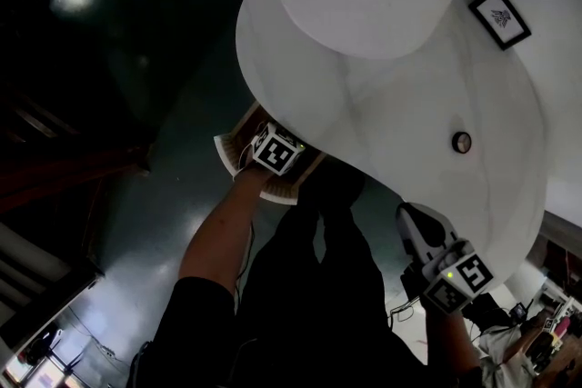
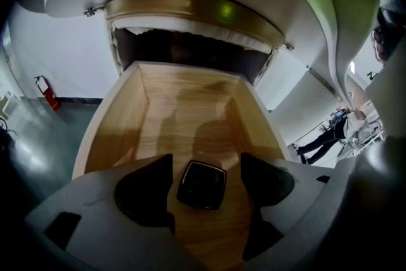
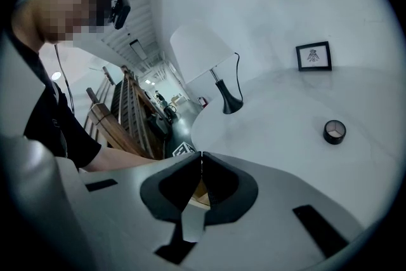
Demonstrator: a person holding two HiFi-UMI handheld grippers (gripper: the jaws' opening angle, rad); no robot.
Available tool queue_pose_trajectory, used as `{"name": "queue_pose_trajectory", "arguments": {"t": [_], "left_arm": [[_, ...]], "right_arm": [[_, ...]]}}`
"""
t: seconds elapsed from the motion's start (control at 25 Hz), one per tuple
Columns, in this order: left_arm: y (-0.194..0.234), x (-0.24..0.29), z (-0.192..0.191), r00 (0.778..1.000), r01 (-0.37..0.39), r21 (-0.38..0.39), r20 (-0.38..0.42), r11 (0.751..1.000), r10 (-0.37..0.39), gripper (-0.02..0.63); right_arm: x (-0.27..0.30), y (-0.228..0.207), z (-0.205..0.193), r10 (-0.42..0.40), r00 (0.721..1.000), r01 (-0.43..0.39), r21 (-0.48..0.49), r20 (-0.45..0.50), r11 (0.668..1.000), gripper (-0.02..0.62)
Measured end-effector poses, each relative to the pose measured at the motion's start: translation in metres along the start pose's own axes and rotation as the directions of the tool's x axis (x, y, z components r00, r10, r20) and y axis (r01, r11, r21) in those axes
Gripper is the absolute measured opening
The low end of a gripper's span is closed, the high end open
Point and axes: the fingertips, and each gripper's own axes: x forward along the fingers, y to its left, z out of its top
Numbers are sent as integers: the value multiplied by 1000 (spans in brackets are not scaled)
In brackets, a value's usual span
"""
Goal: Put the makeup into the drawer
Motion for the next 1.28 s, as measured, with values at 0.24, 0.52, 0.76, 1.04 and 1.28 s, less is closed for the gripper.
{"name": "queue_pose_trajectory", "arguments": {"t": [0.24,0.52,0.76,1.04,1.28], "left_arm": [[-6,-15,1,1000,-5,48,-21,999,6,345],[-10,-50,-2,1000,-18,6,16,1000,18,345],[-34,-94,17,992,-8,-46,125,999,13,344],[-70,-145,39,965,-15,-130,259,991,49,289],[-119,-184,76,936,-16,-37,350,999,28,241]], "right_arm": [[-5,4,3,8,1000,-9,-54,-9,999,17],[-6,18,21,26,999,-24,-48,31,999,17],[-13,25,39,45,997,-40,-78,65,996,17],[-29,34,67,76,990,-61,-117,121,991,17],[-51,31,86,83,980,-59,-138,181,989,17]]}}
